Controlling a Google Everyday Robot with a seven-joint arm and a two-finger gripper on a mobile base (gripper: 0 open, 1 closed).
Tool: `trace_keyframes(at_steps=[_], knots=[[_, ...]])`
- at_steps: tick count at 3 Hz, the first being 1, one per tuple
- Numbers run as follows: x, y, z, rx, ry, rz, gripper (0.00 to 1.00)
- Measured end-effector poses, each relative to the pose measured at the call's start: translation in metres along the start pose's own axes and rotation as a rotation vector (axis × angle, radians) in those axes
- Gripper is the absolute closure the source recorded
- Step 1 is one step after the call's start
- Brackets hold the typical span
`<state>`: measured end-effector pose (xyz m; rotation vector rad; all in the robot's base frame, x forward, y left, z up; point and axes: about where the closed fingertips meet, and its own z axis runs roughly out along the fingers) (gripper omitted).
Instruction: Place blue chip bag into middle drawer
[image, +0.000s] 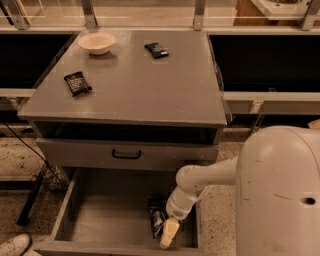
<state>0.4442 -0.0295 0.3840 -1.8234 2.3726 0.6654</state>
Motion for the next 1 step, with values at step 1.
trace_keyframes(at_steps=[1], knots=[[0.0,0.0,0.0,0.0,0.0,0.0,0.0]])
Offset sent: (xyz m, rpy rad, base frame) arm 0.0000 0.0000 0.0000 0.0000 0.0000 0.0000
